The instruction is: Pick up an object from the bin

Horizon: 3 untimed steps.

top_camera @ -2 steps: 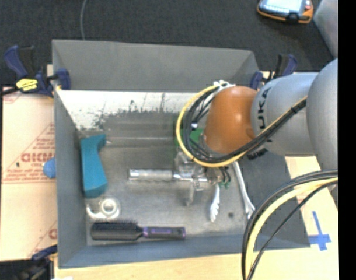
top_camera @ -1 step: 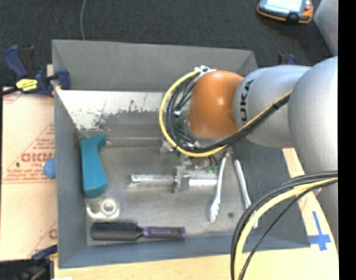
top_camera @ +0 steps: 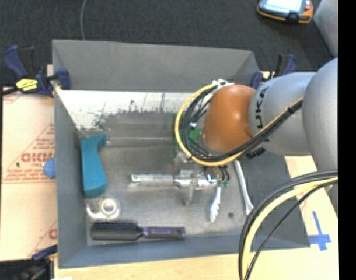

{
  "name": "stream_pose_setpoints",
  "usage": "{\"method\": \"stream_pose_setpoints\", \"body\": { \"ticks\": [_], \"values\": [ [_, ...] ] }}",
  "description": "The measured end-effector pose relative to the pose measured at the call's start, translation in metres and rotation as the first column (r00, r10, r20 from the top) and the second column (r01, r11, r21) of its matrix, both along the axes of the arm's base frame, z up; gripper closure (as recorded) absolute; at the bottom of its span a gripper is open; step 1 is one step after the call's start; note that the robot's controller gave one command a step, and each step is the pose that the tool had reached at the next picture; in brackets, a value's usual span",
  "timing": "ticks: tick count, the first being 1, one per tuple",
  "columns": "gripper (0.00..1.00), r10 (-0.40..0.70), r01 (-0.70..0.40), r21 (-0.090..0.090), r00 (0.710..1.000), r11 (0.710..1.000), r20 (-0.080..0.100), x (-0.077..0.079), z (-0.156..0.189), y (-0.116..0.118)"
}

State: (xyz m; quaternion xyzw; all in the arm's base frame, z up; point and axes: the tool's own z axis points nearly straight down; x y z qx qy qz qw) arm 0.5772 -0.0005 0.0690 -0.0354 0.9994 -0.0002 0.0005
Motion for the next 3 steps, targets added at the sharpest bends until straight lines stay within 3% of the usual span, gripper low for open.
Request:
{"method": "stream_pose_setpoints", "body": {
  "ticks": [1, 2, 3],
  "values": [
    [0.0, 0.094, -0.094, 0.004, 0.996, 0.996, 0.014, 0.034, 0.003, 0.028],
    [1.0, 0.014, -0.014, 0.001, 1.0, 1.0, 0.005, 0.006, 0.001, 0.003],
    [1.0, 0.014, -0.014, 0.001, 1.0, 1.0, 0.005, 0.006, 0.001, 0.003]
  ]
}}
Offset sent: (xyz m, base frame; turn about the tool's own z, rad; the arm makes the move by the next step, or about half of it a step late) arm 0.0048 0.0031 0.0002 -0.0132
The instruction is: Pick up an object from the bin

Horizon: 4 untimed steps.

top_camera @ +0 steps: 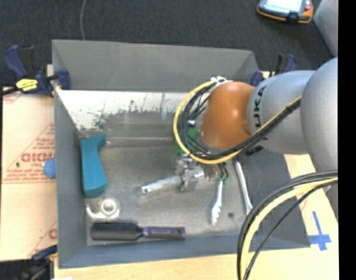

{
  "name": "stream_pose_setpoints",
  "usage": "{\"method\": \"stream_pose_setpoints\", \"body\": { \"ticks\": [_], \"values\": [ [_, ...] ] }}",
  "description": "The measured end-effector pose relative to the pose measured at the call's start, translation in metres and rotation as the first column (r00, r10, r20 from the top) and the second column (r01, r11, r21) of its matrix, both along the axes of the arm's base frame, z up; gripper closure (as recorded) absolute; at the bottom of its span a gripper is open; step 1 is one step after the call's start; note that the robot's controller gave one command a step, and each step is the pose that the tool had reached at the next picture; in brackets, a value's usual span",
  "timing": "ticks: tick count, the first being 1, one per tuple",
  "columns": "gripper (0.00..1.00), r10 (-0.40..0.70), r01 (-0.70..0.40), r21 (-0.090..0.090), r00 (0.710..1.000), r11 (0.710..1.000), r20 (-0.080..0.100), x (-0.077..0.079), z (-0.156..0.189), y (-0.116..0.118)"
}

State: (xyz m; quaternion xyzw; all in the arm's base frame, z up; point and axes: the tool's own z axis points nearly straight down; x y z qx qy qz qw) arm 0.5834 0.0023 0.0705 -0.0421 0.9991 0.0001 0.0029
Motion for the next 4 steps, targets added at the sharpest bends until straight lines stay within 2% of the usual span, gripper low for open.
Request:
{"method": "stream_pose_setpoints", "body": {
  "ticks": [1, 2, 4],
  "values": [
    [1.0, 0.0, 0.0, 0.0, 1.0, 1.0, -0.009, -0.003, 0.02, 0.0],
    [1.0, -0.001, 0.001, 0.0, 1.0, 1.0, -0.002, -0.001, 0.053, 0.0],
    [1.0, -0.002, 0.002, -0.001, 1.0, 1.0, 0.0, -0.001, 0.09, -0.001]
  ]
}}
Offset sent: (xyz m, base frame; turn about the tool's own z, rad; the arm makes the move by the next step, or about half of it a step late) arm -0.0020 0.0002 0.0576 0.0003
